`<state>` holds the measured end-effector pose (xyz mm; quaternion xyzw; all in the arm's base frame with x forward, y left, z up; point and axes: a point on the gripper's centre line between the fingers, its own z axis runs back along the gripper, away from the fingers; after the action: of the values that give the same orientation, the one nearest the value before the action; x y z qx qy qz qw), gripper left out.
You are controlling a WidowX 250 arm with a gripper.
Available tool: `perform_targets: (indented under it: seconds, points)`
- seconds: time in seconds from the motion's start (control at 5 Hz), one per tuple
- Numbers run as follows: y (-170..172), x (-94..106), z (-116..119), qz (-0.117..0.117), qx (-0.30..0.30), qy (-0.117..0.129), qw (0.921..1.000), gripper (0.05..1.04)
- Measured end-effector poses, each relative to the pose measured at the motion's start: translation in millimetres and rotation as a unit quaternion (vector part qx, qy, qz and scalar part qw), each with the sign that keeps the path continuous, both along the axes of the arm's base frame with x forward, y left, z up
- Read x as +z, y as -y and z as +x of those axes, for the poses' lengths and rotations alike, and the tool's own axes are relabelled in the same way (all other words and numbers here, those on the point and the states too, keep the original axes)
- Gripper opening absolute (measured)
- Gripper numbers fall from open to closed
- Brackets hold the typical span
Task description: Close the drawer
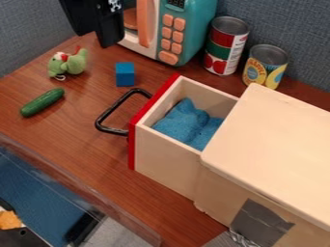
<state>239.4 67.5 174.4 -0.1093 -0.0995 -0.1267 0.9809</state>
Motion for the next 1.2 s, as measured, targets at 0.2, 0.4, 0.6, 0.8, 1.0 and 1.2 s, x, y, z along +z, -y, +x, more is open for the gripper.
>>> perform_targets:
  seconds: [0.2, 0.4, 0.6, 0.8, 1.0, 1.2]
  points:
    - [-0.2, -6.9, -0.2, -0.004, -0.006, -0.011, 0.9999, 1.000]
    - [-21.9, -29.8, 3.3, 0.024, -0.070, 0.015, 0.9971, 1.000]
    - [-34.4, -42.4, 6.2, 0.045, -0.141, 0.029, 0.9885, 1.000]
    - [-46.2, -49.9, 4.8, 0.032, -0.207, 0.037, 0.9772, 1.000]
    - [-48.8, -52.2, 4.9, 0.031, -0.292, 0.044, 0.9550, 1.000]
    - [-46.1, -65.7, 2.8, 0.065, -0.370, 0.051, 0.9255, 1.000]
